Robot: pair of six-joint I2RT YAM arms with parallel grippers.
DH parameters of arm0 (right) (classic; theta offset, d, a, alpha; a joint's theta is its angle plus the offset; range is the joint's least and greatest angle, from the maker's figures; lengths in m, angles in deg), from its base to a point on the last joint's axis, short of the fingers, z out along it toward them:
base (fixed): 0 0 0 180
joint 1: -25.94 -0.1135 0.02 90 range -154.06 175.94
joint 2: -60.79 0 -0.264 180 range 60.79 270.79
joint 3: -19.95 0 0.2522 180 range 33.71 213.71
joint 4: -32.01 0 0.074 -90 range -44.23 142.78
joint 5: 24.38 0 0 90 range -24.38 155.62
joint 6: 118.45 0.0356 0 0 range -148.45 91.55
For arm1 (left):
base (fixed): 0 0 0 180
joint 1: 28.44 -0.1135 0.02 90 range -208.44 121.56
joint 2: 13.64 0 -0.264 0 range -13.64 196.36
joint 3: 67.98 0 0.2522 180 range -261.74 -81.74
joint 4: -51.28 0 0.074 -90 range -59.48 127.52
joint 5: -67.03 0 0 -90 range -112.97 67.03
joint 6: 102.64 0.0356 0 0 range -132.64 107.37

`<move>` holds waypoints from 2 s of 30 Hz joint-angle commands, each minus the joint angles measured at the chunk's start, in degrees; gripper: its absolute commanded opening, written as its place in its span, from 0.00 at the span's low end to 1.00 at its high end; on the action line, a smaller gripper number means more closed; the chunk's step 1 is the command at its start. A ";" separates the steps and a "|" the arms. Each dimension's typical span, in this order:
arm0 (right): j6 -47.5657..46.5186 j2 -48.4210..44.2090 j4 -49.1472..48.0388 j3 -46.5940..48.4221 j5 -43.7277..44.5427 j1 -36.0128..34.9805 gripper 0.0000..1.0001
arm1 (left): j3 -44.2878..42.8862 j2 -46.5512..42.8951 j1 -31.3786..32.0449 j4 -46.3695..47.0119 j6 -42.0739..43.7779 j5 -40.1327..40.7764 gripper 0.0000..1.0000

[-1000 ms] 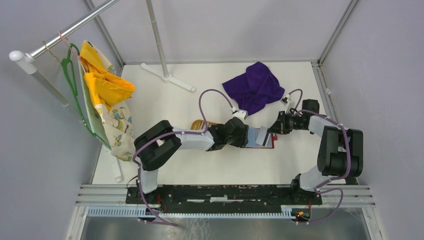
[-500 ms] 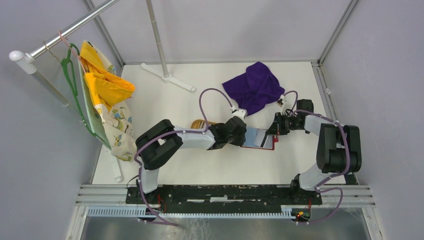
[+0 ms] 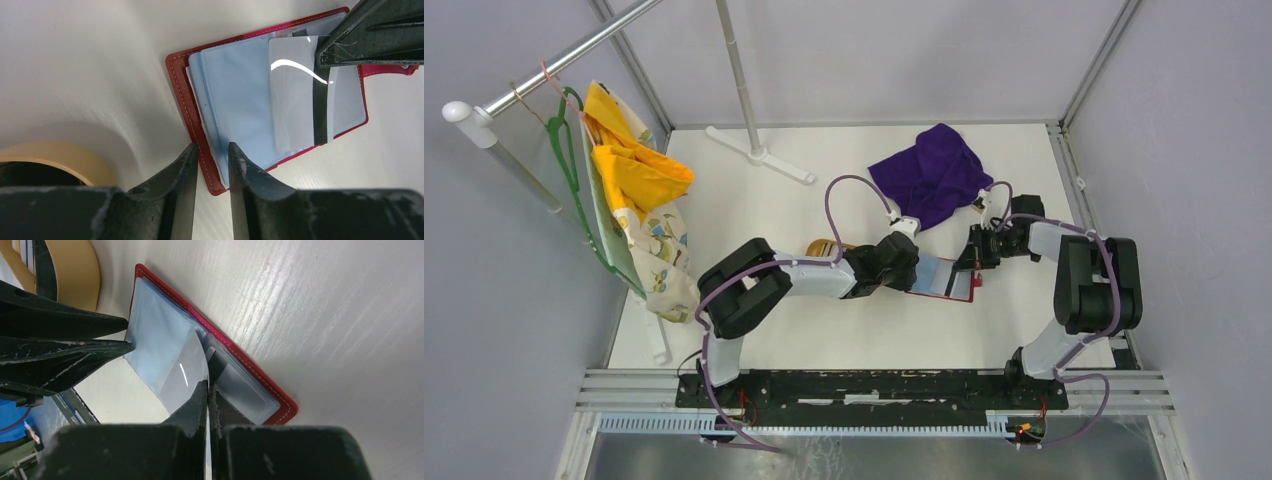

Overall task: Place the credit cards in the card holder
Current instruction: Insert the credit card into the card holder.

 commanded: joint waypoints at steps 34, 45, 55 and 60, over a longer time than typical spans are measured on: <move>-0.04 6.50 -1.07 2.41 -6.79 -0.67 0.11 | 0.59 -7.51 2.71 3.74 0.09 -8.21 0.39; 1.17 6.93 -2.24 1.53 -9.95 -0.67 0.16 | -10.73 3.47 7.50 2.13 -0.60 -7.88 0.36; 1.10 6.87 -2.27 1.44 -9.86 -0.67 0.15 | -21.35 11.57 9.30 -4.26 0.81 -0.45 0.36; 1.05 6.91 -2.16 1.46 -9.86 -0.67 0.15 | -24.17 13.42 9.22 -7.58 2.38 3.86 0.36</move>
